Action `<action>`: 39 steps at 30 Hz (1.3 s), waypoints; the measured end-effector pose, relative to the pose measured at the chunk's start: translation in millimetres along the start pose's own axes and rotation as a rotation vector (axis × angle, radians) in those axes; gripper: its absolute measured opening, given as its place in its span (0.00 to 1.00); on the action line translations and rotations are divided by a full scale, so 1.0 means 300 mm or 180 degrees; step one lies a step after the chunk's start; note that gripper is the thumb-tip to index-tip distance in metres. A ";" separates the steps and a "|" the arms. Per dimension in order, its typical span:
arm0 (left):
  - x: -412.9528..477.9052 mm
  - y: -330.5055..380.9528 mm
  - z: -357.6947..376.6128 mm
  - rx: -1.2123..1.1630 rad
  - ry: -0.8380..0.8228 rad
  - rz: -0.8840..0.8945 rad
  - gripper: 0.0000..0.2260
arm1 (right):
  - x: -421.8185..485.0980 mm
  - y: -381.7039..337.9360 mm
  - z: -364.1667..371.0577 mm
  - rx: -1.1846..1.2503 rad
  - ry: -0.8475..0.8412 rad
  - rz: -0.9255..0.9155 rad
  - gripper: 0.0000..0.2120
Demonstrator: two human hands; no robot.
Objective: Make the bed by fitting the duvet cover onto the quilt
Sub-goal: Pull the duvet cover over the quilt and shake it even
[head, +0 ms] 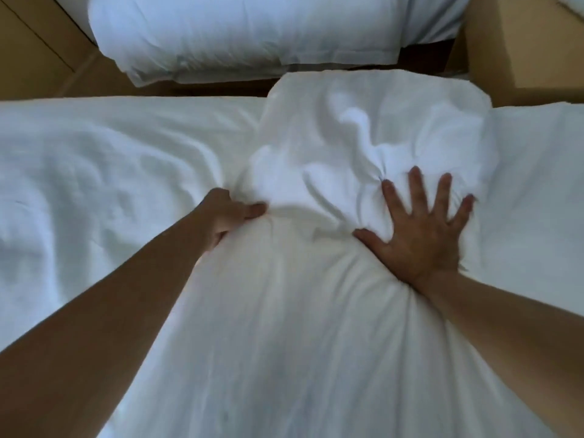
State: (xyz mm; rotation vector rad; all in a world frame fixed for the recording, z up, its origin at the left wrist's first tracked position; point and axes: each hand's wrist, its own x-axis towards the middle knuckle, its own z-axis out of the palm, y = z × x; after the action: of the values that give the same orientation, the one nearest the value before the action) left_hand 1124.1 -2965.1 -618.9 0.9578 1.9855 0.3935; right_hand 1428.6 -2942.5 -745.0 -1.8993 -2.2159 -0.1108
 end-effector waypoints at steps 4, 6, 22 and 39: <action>-0.173 -0.062 0.040 0.0367 0.0105 0.0376 0.38 | -0.020 -0.009 -0.060 -0.0047 -0.0349 0.0049 0.45; -0.317 -0.148 0.016 0.0579 -0.0586 -0.0028 0.40 | -0.010 -0.002 -0.113 -0.0130 -0.0735 0.0154 0.48; -1.319 -1.173 -0.092 -0.0364 -0.0403 0.0022 0.26 | -1.546 -0.425 -0.802 -0.0128 -0.1854 0.0986 0.55; -2.332 -2.116 -0.009 -0.0708 -0.2045 -0.0577 0.32 | -3.048 -0.518 -1.213 0.3042 -0.2972 0.3721 0.42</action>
State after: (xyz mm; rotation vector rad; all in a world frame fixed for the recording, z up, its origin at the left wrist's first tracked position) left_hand 1045.7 -3905.9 -589.1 0.6481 1.3920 0.1671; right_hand 1446.9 -3923.9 -574.4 -2.3204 -0.6291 1.8594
